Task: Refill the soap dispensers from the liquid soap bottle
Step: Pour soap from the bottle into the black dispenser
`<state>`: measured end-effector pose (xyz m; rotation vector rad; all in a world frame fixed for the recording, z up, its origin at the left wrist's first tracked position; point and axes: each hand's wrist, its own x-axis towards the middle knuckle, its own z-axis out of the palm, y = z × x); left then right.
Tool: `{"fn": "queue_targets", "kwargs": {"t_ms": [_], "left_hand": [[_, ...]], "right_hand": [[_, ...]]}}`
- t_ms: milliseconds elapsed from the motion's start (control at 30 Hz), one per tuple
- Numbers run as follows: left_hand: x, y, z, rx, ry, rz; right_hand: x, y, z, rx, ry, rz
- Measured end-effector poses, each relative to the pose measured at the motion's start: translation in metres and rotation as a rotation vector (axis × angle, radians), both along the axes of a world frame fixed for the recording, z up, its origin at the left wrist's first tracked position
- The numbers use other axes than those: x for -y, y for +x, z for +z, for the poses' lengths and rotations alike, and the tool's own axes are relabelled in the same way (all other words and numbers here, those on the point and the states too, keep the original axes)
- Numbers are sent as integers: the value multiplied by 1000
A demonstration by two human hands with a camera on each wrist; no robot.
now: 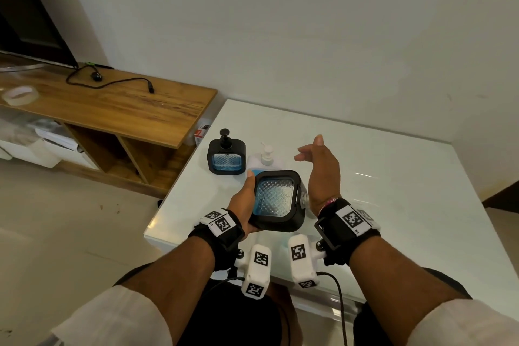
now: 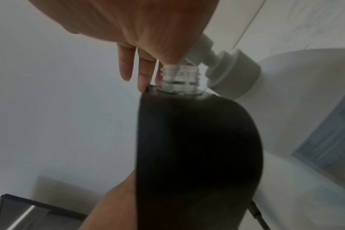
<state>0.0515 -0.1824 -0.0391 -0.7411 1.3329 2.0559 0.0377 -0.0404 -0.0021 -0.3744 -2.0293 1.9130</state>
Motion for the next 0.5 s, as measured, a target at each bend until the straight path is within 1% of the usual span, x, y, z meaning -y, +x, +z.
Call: {"fn": "queue_targets", "kwargs": {"t_ms": [67, 200, 367, 433, 500], "left_hand": [[-1, 0, 1, -6, 3, -2], [-1, 1, -1, -13, 23, -14], [0, 0, -3, -14, 35, -2], [0, -1, -3, -19, 37, -2], [0, -2, -4, -18, 23, -7]], "right_hand": [[-1, 1, 0, -2, 2, -9], [-2, -3, 2, 18, -97, -24], [-3, -5, 7, 23, -152, -47], [-3, -5, 6, 35, -150, -49], [0, -4, 4, 57, -80, -37]]}}
